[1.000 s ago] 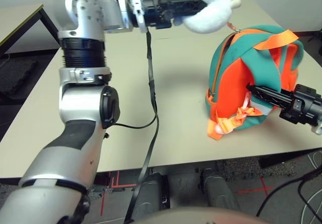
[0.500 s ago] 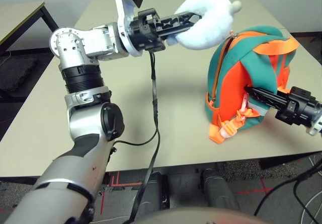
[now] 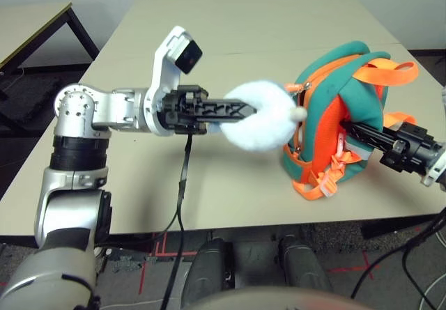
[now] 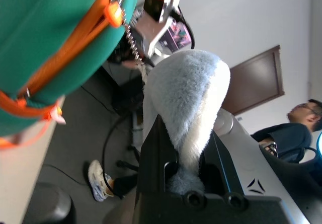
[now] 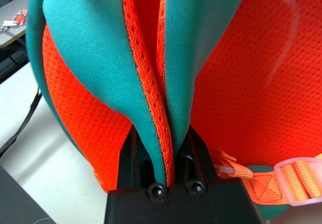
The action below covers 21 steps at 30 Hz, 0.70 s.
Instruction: Put the pencil case into the backpack and zip it.
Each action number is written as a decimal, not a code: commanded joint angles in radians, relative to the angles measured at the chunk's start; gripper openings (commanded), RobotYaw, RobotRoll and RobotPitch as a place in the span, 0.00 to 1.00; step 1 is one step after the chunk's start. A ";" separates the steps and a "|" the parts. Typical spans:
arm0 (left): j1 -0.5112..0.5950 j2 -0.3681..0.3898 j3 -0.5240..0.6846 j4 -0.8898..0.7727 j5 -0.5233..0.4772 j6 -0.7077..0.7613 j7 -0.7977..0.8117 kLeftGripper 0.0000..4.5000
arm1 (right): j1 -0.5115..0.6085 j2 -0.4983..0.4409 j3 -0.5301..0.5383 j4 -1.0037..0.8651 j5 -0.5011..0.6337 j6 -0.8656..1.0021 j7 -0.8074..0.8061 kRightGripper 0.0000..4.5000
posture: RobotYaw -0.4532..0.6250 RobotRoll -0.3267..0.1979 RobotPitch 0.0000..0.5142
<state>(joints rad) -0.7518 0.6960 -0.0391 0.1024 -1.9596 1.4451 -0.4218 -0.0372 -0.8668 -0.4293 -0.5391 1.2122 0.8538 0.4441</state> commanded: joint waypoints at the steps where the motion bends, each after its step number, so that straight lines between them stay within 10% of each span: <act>1: 0.039 0.015 -0.055 -0.052 -0.013 0.003 -0.068 0.05 | -0.019 0.006 0.012 0.009 -0.017 -0.004 0.008 0.04 | 0.33 0.62 0.18; 10: 0.168 0.117 -0.230 -0.102 -0.012 0.028 -0.079 0.05 | -0.045 0.004 0.018 0.026 -0.032 0.006 0.019 0.04 | 0.34 0.62 0.20; 21: 0.216 -0.029 -0.347 0.055 0.561 0.035 -0.206 0.05 | -0.065 0.017 0.031 0.039 -0.053 0.004 0.024 0.04 | 0.34 0.62 0.21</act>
<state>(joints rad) -0.5598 0.6710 -0.3312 0.1233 -1.5166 1.4673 -0.6085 -0.0933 -0.8559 -0.4090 -0.5010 1.1670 0.8564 0.4687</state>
